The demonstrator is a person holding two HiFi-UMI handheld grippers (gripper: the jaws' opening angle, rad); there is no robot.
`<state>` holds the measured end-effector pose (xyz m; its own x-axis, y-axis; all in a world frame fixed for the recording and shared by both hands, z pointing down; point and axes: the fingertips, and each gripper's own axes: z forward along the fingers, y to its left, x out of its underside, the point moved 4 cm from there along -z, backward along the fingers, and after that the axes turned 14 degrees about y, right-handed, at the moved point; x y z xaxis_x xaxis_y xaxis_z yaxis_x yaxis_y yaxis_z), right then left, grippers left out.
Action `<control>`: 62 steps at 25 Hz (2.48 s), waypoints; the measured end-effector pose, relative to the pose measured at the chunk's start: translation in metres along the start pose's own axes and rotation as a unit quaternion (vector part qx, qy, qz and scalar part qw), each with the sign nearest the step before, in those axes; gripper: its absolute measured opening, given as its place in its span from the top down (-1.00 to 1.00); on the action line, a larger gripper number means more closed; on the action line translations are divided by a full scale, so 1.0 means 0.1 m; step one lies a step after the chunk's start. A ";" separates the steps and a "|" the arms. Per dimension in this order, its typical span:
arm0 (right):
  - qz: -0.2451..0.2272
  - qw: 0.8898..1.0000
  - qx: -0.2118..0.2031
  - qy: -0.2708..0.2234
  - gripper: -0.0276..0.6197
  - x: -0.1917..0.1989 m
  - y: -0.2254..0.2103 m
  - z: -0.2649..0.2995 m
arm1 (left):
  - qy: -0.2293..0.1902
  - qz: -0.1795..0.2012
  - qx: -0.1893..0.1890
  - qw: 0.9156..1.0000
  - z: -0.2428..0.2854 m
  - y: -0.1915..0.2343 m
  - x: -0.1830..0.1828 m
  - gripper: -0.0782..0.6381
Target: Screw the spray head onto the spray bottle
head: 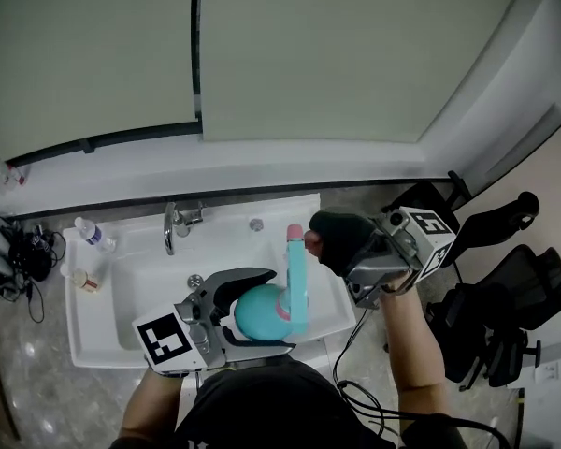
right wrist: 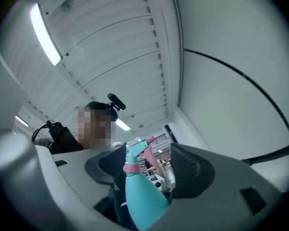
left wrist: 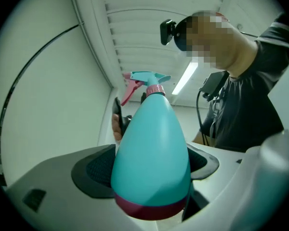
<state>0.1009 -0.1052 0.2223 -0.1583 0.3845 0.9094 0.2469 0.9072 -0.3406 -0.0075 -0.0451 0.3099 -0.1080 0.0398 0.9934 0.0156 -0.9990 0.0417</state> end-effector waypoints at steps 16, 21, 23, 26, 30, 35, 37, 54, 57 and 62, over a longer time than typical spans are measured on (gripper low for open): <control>-0.154 0.937 -0.138 0.281 0.09 0.21 0.35 0.62 | 0.000 -0.046 0.105 0.993 0.11 -0.12 0.12 -0.39; -0.186 0.919 -0.123 0.324 0.47 0.18 0.45 0.61 | 0.021 -0.047 0.103 0.993 0.13 -0.10 0.17 -0.38; -0.204 0.909 -0.104 0.349 0.47 0.24 0.47 0.67 | 0.024 -0.046 0.105 0.993 0.12 -0.11 0.16 -0.38; -0.203 0.911 -0.090 0.347 0.48 0.27 0.47 0.69 | 0.015 -0.049 0.112 0.992 0.11 -0.12 0.15 -0.38; -0.202 0.925 -0.069 0.315 0.48 0.23 0.44 0.70 | -0.001 -0.060 0.103 0.993 0.09 -0.08 0.13 -0.39; -0.204 0.919 0.076 0.328 0.49 0.14 0.24 0.74 | 0.014 -0.069 0.000 0.998 0.02 0.17 0.14 -0.39; -0.197 0.909 0.148 0.338 0.49 0.13 0.14 0.73 | 0.034 -0.063 -0.062 0.996 -0.02 0.28 0.17 -0.38; -0.074 0.815 0.530 0.223 0.49 0.22 -0.34 0.52 | 0.079 -0.048 -0.334 0.938 -0.03 0.74 0.29 -0.39; -0.063 0.823 0.519 0.222 0.48 0.26 -0.33 0.55 | 0.055 -0.060 -0.303 0.950 -0.04 0.75 0.28 -0.39; -0.049 0.841 0.497 0.208 0.40 0.24 -0.15 0.50 | 0.037 -0.076 -0.281 0.956 -0.13 0.79 0.29 -0.39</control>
<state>0.0455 -0.1010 0.2371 0.2686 0.3937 0.8791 -0.7021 0.7048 -0.1011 -0.0226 -0.1230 0.3404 -0.1364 0.2036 0.9695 -0.5401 -0.8357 0.0995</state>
